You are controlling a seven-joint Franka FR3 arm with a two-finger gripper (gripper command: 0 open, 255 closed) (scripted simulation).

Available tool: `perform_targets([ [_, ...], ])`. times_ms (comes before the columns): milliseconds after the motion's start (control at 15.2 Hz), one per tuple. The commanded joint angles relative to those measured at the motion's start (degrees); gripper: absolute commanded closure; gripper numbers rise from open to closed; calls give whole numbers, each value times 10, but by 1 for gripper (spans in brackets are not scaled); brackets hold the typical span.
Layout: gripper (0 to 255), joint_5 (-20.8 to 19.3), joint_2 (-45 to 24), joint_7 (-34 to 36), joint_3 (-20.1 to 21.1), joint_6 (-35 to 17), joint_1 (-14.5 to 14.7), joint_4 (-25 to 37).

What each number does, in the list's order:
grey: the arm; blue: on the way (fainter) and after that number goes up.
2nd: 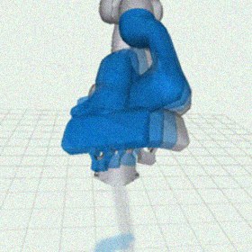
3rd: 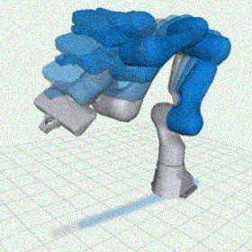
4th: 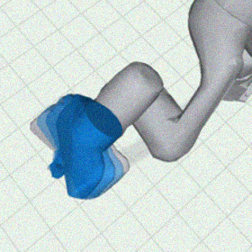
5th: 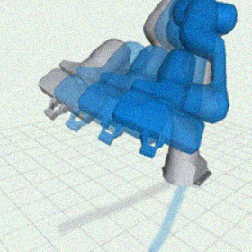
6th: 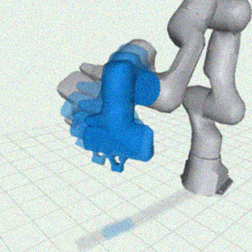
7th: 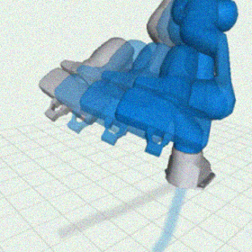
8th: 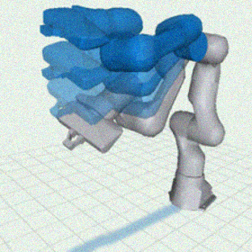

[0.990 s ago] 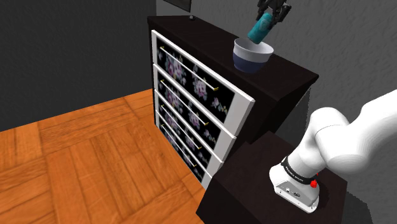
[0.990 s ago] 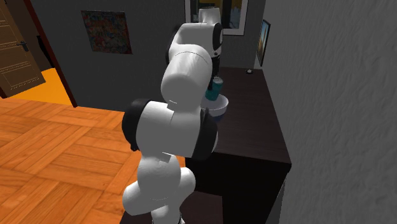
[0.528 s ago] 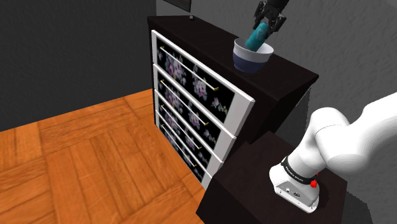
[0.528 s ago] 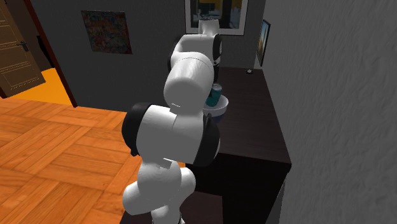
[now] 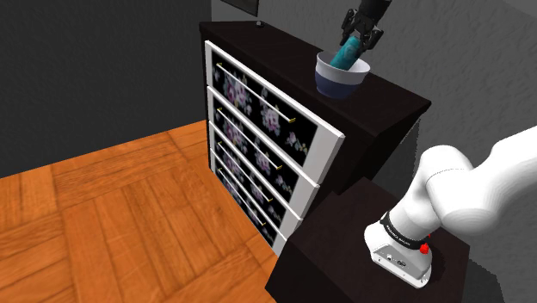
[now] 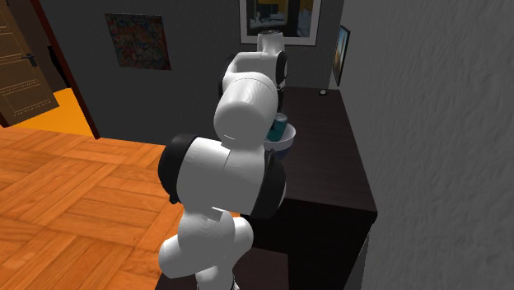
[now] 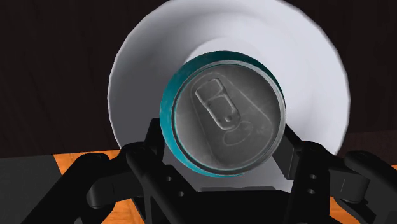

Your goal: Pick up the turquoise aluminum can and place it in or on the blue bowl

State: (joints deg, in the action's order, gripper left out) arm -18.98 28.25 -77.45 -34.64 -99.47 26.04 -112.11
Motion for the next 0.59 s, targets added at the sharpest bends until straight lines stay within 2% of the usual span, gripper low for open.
perform_targets([
  [0, 255, 0, 0, 0, 0, 0, 0, 0],
  [66, 255, 0, 0, 0, 0, 0, 0, 0],
  [132, 0, 0, 0, 0, 0, 0, 0, 0],
  [462, 0, 0, 0, 0, 0, 0, 0, 0],
  [528, 0, 2, -1, -1, 4, 18, 1, 19],
])
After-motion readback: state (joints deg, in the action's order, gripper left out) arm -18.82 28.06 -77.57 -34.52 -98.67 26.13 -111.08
